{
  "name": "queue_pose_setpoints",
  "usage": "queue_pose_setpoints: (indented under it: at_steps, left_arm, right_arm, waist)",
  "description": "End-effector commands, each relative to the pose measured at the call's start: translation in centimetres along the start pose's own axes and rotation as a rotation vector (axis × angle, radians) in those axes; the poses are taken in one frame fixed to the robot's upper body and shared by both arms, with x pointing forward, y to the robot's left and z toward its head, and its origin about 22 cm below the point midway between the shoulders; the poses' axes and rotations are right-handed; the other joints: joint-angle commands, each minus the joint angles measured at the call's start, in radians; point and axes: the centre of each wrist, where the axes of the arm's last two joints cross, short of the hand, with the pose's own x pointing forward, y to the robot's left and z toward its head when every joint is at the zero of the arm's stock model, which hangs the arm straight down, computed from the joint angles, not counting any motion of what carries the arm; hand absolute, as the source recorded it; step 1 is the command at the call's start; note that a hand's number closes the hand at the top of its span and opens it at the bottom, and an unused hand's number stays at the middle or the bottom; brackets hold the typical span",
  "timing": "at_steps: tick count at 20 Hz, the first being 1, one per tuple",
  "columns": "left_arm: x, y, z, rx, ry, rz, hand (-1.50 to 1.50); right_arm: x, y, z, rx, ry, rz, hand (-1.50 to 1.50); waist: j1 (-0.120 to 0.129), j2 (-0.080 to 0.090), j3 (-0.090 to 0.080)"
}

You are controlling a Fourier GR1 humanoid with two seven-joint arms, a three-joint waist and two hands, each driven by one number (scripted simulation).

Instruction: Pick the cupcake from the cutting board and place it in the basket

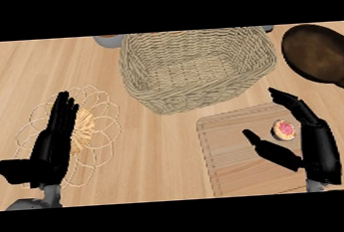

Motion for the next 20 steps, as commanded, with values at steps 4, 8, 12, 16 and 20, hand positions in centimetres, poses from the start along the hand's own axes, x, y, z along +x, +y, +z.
queue_pose_setpoints:
  at_steps: [4,8,12,16,20]
  left_arm:
    - [0.5,-0.3,0.0,0.025,-0.013,0.006,0.00]
    - [0.2,-0.6,0.3,0.032,-0.008,0.012,0.00]
    - [-0.2,-1.0,1.0,0.018,-0.005,0.012,0.00]
    - [0.3,-1.0,0.4,0.011,-0.001,0.010,0.00]
    - [1.6,-1.9,-0.8,-0.011,-0.027,0.018,0.00]
  right_arm:
    - [-0.4,-4.6,-0.4,-0.283,0.188,0.425,-1.50]
    - [0.9,-7.5,-0.5,-0.217,0.348,0.693,-1.50]
    - [4.7,-8.5,-1.1,-0.042,0.480,0.859,-1.50]
    - [9.9,-7.5,-0.8,0.119,0.556,0.853,-1.50]
    - [13.6,-6.8,-2.5,0.161,0.602,0.784,-1.50]
  waist:
    - [-0.029,-0.005,-0.009]
    - [-0.033,-0.007,-0.012]
    - [-0.015,-0.007,-0.010]
    - [0.000,-0.002,-0.003]
    - [0.014,0.004,0.001]
